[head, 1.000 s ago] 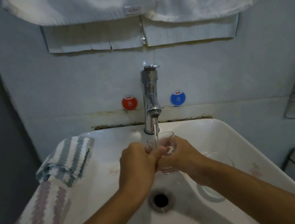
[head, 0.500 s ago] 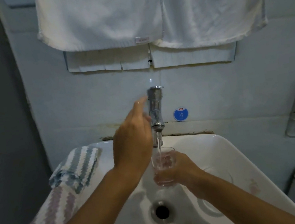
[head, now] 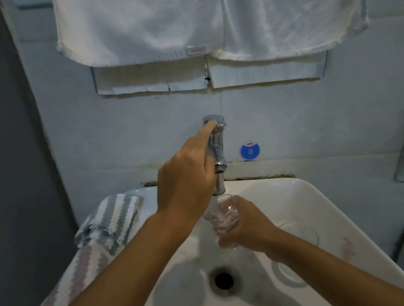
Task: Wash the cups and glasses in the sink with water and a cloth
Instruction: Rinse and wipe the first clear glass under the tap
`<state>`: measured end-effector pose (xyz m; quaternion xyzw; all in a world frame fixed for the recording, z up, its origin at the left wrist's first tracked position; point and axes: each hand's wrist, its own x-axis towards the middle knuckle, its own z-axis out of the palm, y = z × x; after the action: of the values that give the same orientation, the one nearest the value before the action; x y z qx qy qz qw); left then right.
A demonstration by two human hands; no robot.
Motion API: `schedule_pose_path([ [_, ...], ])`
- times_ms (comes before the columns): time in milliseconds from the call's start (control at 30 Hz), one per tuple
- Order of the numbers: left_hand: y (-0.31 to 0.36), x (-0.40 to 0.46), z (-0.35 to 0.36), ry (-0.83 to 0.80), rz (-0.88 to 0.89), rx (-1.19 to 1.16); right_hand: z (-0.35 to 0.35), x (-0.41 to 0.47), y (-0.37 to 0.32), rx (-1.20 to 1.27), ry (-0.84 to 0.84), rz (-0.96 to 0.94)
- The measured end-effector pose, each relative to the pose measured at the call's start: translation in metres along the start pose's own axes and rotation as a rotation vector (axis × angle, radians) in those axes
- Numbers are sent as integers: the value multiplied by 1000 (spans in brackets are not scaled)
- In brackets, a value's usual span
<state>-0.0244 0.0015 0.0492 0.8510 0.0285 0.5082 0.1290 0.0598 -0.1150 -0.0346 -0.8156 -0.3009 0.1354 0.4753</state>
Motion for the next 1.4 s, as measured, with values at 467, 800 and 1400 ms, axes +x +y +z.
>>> schedule_pose_path([
  [467, -49, -80, -25, -390, -235, 377, 5, 2, 15, -981, 87, -582],
  [800, -108, -115, -103, -350, -387, 699, 13, 3, 11, -1076, 183, -790],
  [1400, -121, -118, -129, -229, -1049, -57, 13, 2, 12, -1019, 135, -734],
])
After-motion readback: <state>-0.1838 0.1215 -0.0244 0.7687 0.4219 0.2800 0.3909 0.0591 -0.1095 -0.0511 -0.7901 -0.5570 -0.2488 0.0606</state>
